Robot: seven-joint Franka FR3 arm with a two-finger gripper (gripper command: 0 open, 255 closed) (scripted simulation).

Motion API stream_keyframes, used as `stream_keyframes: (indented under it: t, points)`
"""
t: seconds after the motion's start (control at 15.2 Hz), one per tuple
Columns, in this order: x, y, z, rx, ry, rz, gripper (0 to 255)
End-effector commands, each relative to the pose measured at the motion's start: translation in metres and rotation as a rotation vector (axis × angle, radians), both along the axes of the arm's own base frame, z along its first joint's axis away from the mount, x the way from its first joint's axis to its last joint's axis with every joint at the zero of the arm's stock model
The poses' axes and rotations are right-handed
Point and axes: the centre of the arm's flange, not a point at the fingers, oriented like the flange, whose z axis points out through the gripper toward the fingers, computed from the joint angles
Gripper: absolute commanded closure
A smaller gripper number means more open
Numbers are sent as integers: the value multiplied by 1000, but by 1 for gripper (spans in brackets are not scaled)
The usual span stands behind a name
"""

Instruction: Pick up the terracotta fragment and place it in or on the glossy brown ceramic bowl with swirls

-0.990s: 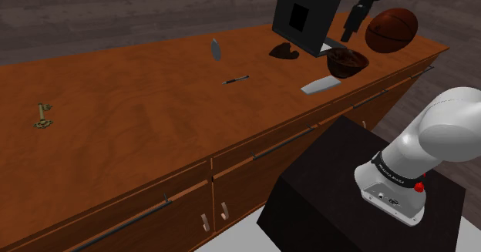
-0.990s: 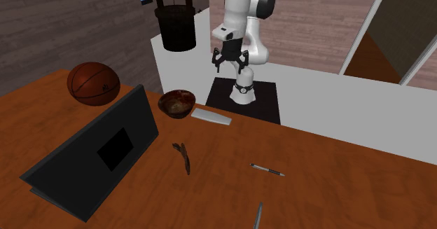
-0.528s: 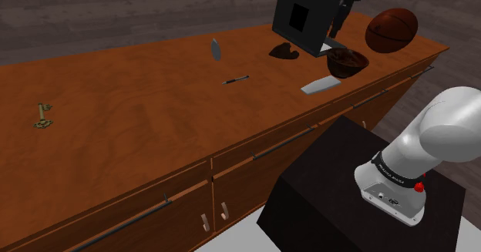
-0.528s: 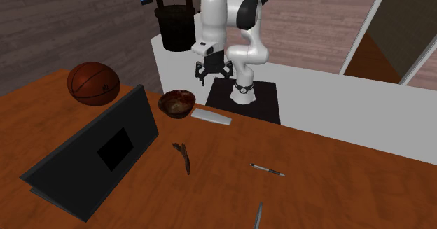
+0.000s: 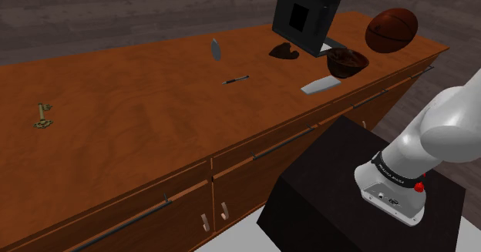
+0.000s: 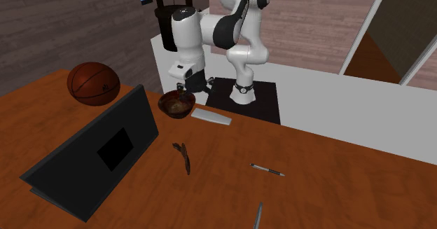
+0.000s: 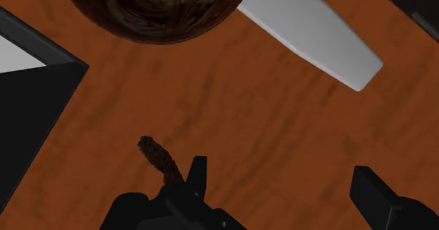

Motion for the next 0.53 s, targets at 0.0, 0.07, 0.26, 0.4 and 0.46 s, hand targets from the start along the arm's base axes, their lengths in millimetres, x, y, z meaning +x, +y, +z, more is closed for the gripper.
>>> stream_keyframes:
  t: [0.0, 0.07, 0.26, 0.4, 0.46]
  points:
    - [23, -15, -12, 16, 5, 35, 0]
    - [35, -21, -17, 25, 7, 51, 0]
    - [70, -37, -34, 50, 16, 99, 0]
    - [94, -47, -46, 66, 21, 131, 0]
    - [107, -52, -51, 75, 24, 148, 0]
